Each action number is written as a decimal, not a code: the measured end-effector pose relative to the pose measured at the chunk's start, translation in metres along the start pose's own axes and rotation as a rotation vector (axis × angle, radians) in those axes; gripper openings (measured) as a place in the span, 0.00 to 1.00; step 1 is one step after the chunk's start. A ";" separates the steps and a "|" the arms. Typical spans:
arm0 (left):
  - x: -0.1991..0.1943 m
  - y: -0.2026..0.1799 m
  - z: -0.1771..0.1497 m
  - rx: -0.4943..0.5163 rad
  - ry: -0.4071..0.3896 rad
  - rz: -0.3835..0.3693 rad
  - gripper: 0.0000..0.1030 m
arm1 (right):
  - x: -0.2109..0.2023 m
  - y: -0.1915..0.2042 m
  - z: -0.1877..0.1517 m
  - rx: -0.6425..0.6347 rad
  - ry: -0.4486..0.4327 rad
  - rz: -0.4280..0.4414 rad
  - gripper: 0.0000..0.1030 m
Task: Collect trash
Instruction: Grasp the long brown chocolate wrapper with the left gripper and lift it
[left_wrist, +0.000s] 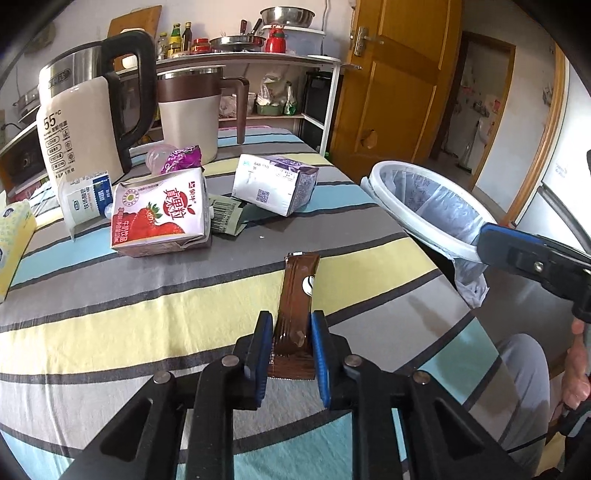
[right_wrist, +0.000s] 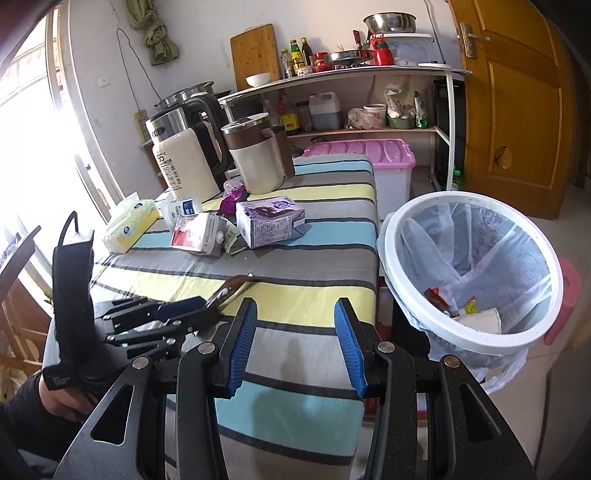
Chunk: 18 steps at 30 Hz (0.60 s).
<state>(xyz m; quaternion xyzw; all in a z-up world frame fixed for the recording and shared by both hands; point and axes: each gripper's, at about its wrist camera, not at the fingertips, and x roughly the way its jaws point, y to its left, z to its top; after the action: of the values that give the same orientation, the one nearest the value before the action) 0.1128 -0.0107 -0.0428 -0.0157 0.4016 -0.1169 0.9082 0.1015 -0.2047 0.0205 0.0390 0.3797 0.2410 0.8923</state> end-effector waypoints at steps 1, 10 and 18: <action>-0.002 0.001 0.000 -0.005 -0.005 -0.002 0.20 | 0.001 0.000 0.001 0.001 0.001 0.004 0.43; -0.029 0.021 -0.002 -0.067 -0.070 0.009 0.20 | 0.023 0.014 0.020 -0.012 -0.001 0.035 0.51; -0.050 0.045 0.000 -0.116 -0.119 0.025 0.20 | 0.057 0.038 0.048 -0.047 -0.010 0.018 0.54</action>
<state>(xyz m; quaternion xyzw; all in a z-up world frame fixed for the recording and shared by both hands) 0.0894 0.0443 -0.0116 -0.0701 0.3530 -0.0810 0.9295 0.1537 -0.1397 0.0268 0.0227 0.3690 0.2577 0.8927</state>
